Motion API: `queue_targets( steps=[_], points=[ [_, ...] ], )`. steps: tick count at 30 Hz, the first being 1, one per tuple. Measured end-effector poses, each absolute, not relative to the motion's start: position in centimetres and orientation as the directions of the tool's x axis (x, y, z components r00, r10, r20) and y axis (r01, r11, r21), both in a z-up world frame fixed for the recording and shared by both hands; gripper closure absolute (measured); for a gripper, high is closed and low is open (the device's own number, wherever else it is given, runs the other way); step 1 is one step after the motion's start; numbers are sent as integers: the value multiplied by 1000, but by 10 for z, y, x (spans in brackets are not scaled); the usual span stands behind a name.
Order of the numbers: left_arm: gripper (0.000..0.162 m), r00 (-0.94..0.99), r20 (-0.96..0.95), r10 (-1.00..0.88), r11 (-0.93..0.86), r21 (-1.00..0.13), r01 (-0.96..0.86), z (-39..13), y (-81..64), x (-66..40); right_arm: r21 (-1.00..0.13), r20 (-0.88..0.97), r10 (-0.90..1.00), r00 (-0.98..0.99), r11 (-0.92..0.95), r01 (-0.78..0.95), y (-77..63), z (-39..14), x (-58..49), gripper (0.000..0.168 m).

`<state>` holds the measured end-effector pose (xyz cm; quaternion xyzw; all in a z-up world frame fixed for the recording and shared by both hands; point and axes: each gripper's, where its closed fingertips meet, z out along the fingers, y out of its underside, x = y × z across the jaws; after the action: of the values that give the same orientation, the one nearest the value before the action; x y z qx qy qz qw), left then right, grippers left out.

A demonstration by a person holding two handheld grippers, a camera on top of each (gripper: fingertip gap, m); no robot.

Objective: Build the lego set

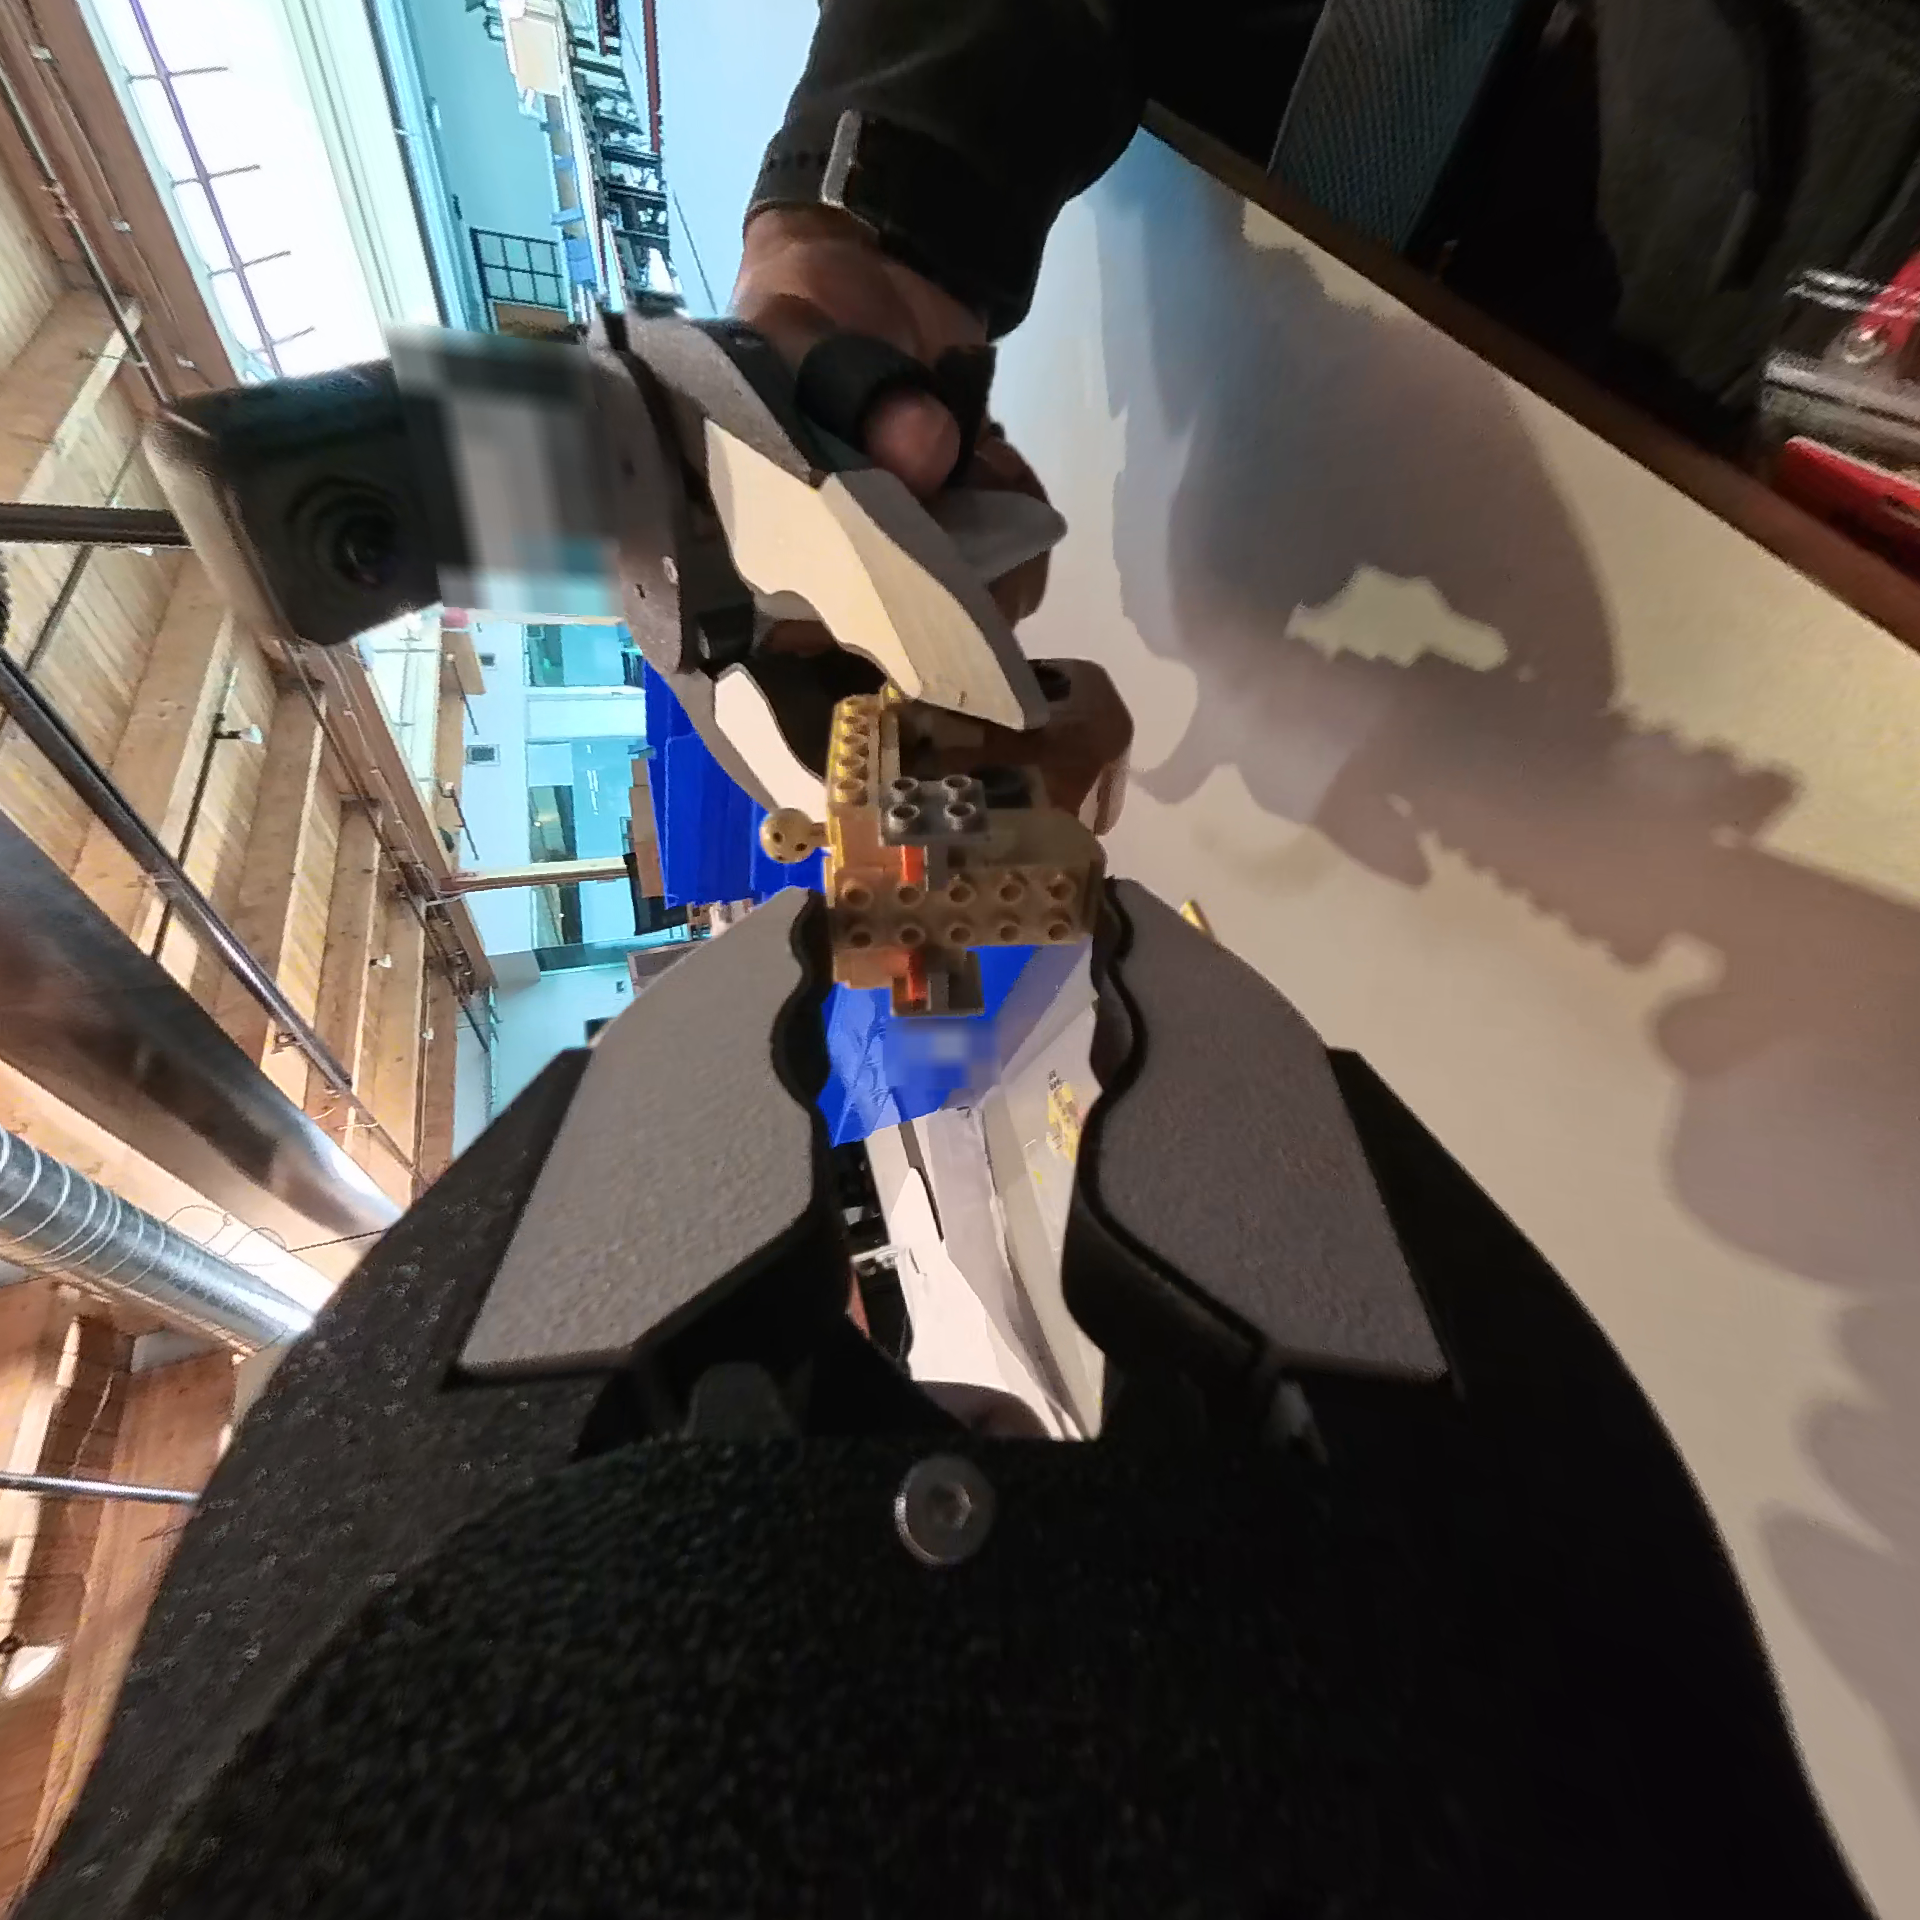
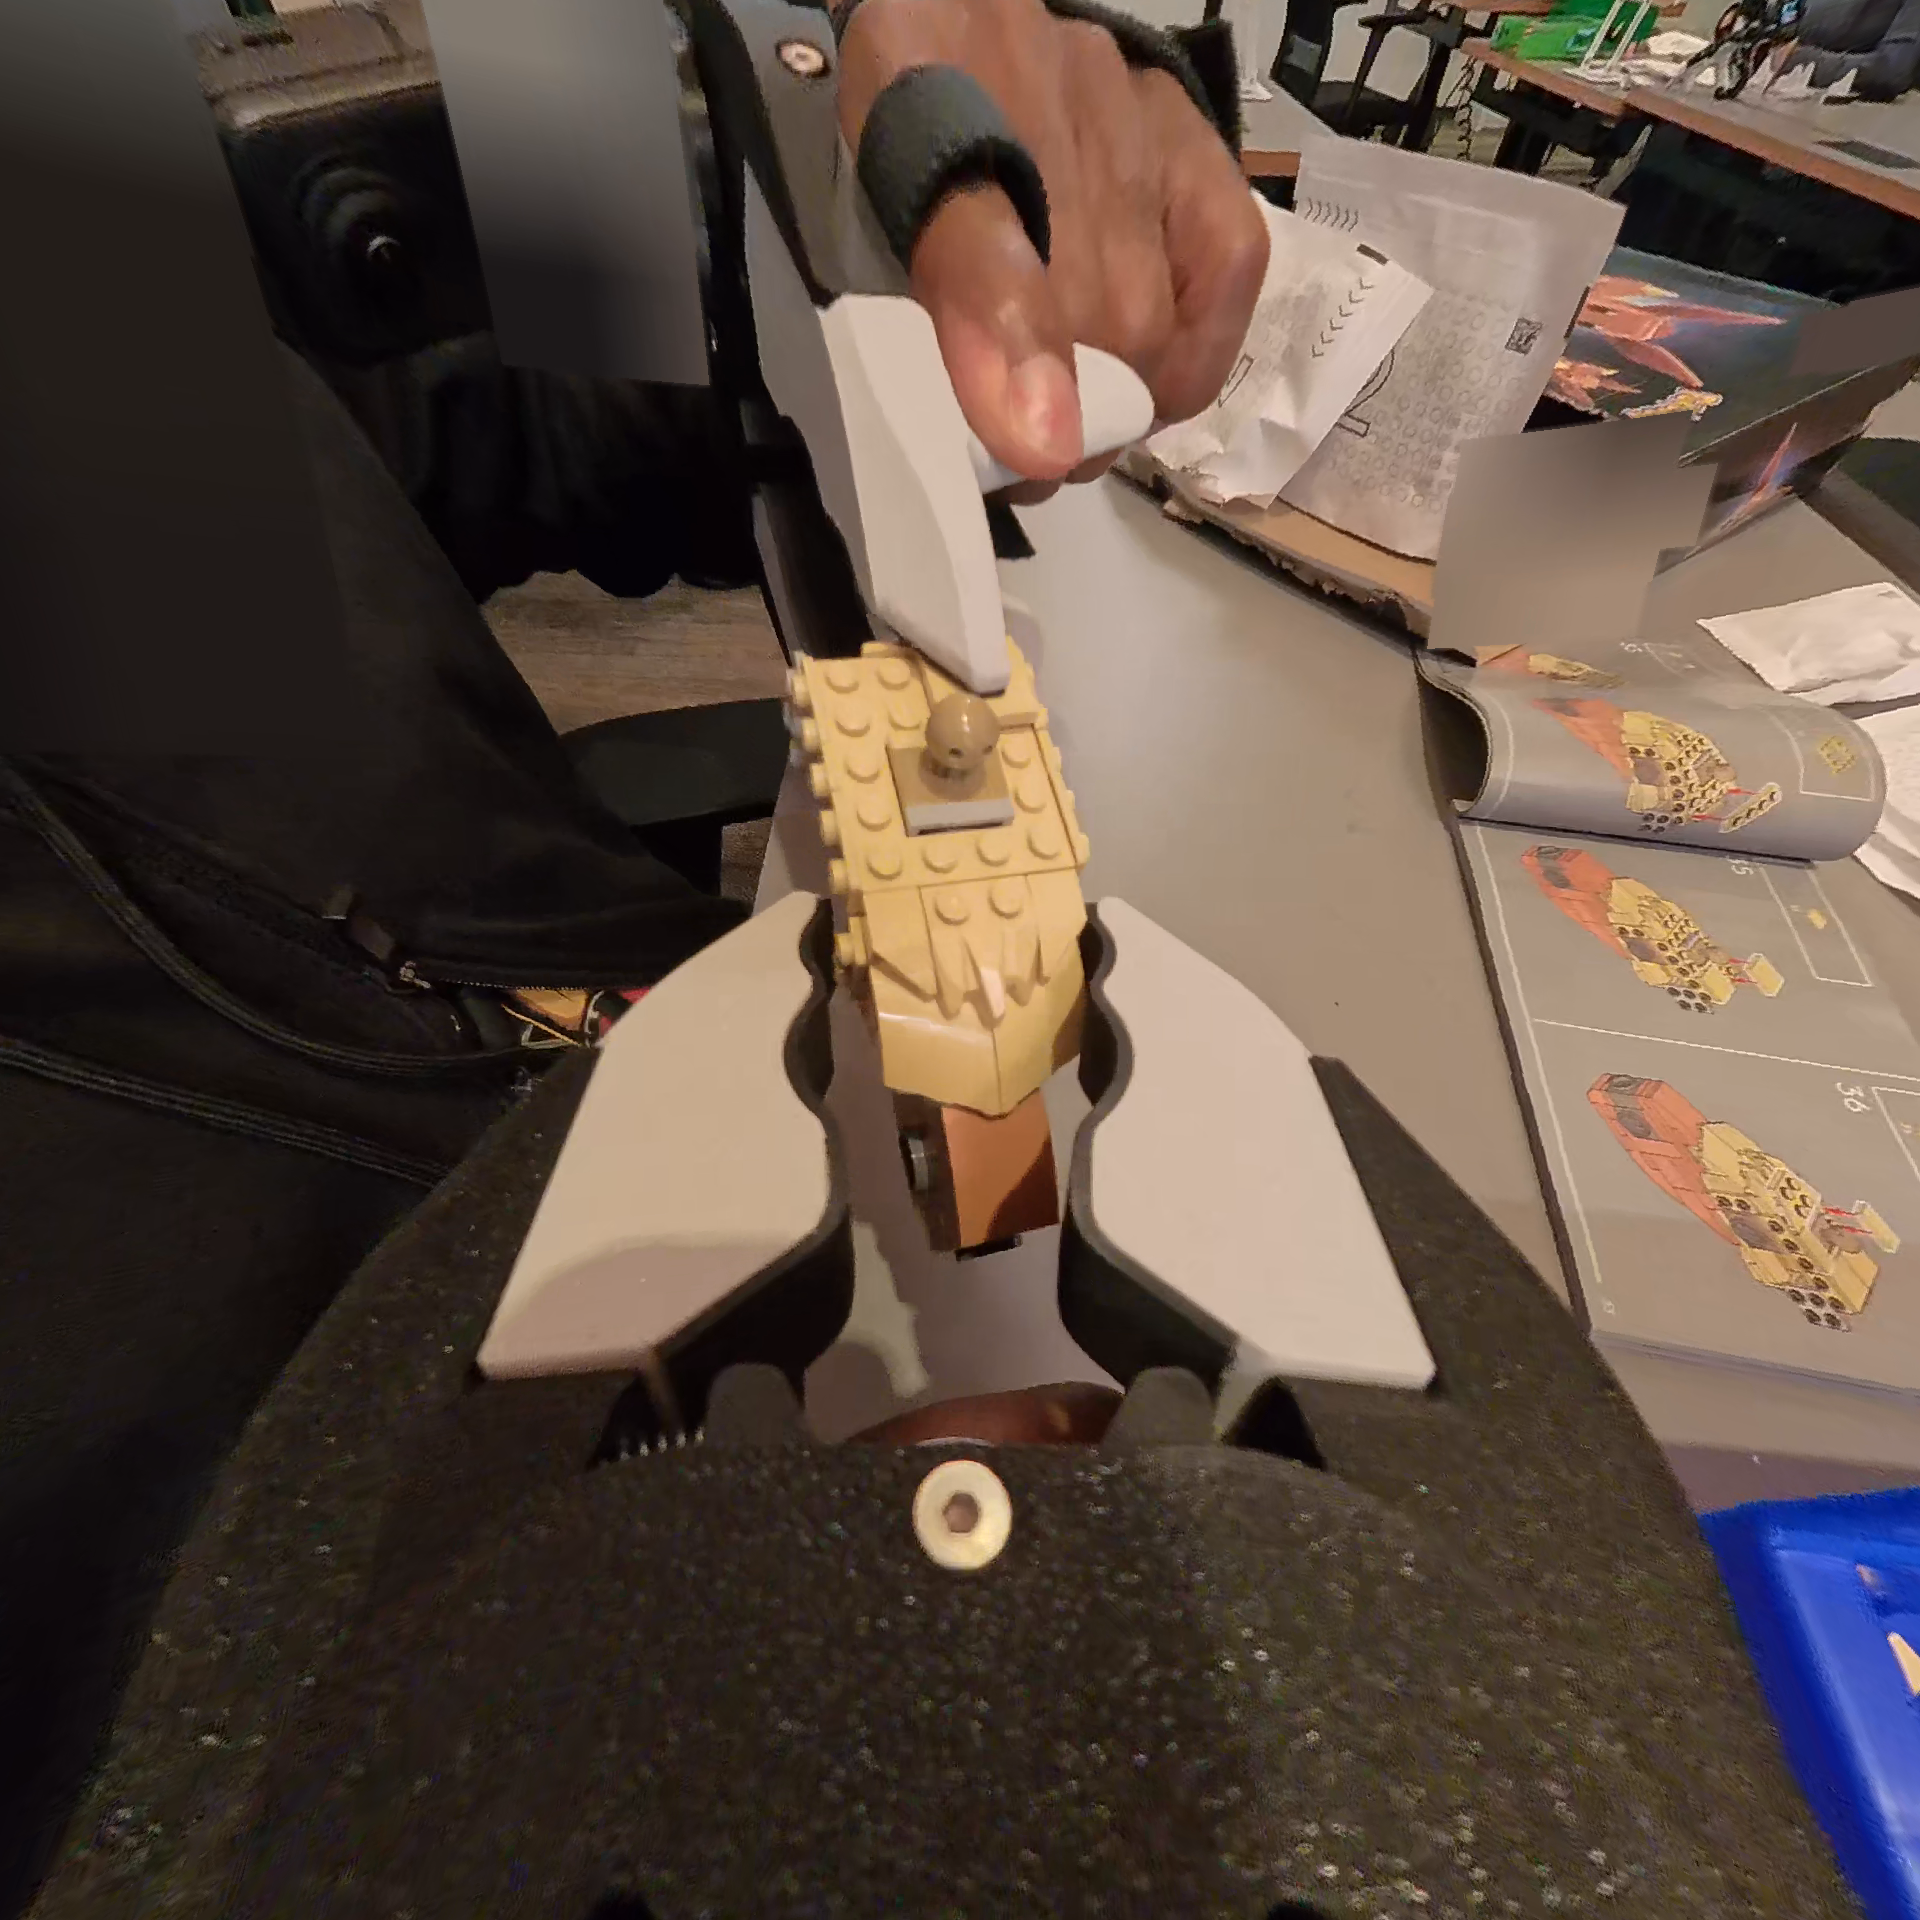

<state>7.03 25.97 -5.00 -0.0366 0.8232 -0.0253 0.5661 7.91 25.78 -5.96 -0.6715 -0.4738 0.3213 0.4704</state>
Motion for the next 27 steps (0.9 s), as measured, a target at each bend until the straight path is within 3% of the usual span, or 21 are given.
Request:
queue_targets(
  steps=[11, 16, 19, 23, 25, 27],
  points=[
    [114, -280, -955, -100, 995, -93, -36, -47, 260, 74, -948, 49, 926, 373, -74, 308, 259, -53, 83, 124],
    [102, -230, -948, -219, 976, -217, -34, -45, 261, 72, -948, 48, 917, 396, -83, 307, 261, -58, 84, 124],
    [100, -206, -901, -381, 924, -378, -53, -41, 267, 64, -948, 75, 899, 431, -70, 310, 265, -59, 88, 124],
    [100, -153, -617, -772, 635, -760, -136, -38, 285, 52, -948, 150, 863, 483, -13, 318, 270, -59, 91, 124],
    [103, -90, -315, -945, 325, -934, -146, -35, 294, 52, -952, 164, 848, 503, 3, 305, 271, -59, 89, 124],
    [106, -127, 48, -991, -24, -983, -183, -45, 289, 56, -939, 225, 815, 534, 36, 341, 276, -64, 89, 124]
  ],
)
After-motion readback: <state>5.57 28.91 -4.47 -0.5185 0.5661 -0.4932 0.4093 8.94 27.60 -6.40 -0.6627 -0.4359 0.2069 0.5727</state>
